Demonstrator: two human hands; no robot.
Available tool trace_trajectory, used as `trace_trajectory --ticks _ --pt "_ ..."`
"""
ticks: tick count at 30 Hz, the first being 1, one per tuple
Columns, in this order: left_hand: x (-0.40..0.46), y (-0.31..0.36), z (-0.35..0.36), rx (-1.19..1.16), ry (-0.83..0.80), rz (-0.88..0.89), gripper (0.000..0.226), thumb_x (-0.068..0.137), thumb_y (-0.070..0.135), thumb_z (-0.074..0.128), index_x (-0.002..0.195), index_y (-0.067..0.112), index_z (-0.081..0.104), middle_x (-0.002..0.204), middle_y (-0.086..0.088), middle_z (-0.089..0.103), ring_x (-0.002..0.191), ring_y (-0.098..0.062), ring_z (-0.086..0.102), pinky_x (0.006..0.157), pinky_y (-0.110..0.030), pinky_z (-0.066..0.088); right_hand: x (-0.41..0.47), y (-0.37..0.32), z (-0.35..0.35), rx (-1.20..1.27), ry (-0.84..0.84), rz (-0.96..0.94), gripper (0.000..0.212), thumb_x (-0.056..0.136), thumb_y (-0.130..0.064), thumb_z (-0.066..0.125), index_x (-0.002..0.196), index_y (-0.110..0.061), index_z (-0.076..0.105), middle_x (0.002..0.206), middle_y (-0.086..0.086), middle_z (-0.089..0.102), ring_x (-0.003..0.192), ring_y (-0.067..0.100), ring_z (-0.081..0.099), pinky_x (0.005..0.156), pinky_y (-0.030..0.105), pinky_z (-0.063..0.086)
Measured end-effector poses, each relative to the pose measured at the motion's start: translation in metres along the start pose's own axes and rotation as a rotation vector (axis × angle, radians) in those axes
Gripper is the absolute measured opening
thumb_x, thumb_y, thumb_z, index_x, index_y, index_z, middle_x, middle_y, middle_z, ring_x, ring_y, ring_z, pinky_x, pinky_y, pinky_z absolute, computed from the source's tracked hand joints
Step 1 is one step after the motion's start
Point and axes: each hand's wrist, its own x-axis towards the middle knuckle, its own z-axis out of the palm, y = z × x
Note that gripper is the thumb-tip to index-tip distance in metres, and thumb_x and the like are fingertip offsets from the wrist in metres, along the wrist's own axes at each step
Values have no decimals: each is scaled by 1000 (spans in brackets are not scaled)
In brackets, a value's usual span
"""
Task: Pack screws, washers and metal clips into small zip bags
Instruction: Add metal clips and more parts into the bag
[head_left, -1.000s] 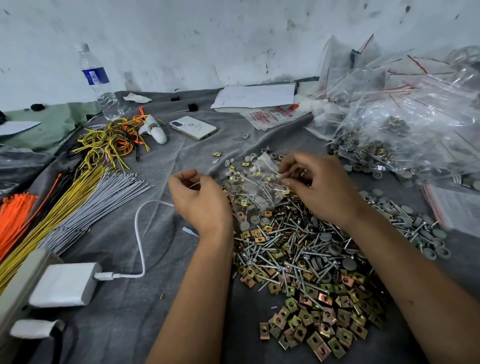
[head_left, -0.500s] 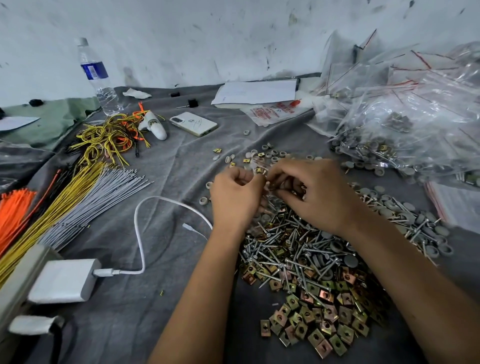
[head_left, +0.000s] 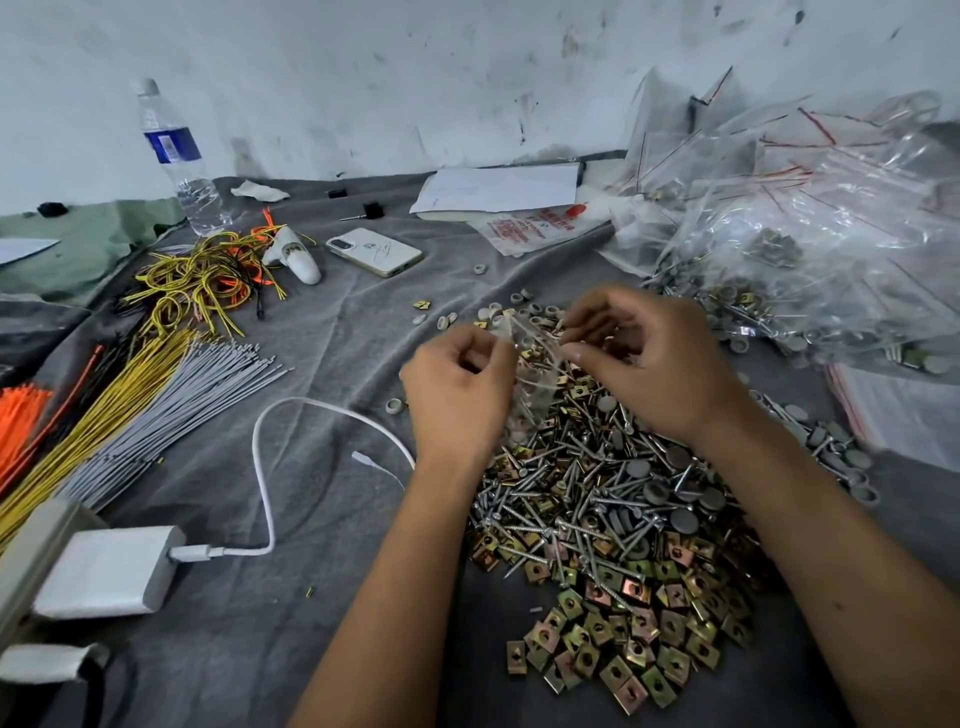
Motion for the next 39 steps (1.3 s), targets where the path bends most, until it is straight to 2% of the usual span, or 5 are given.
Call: trace_trajectory --ticks 8,18,27,33,39 --pt "5 0 -6 -526 92 -181 25 93 -5 57 73 8 65 56 -2 61 47 -12 55 44 -21 42 3 11 -53 -255 -573 224 26 68 -54 86 88 -43 75 85 -18 72 79 0 68 74 27 55" --pt "17 5 -24 -928 163 -184 33 95 0 52 65 14 51 55 2 43 41 -8 36 36 -20 27 4 2 -37 -451 -663 204 15 79 -47 84 90 -42 76 85 -16 67 77 0 63 70 28 54" --pt "34 39 -100 -117 663 304 15 83 12 61 70 4 62 58 -13 58 51 -34 54 45 -42 42 6 2 -32 -384 -617 160 13 84 -44 79 78 -33 76 84 -18 65 78 -1 62 71 25 50" --pt "15 24 -76 561 113 58 21 88 18 65 68 14 68 63 0 66 62 -15 63 54 -25 41 12 -23 -6 -314 -510 78 19 82 -52 78 87 -34 72 87 -19 68 78 -5 63 69 19 46" --pt "-1 -8 -61 466 173 49 17 89 16 68 73 11 71 66 -4 68 65 -23 64 61 -33 48 12 -49 60 -457 -642 -1 26 79 -48 83 88 -27 69 80 -15 61 70 -1 57 60 21 40"
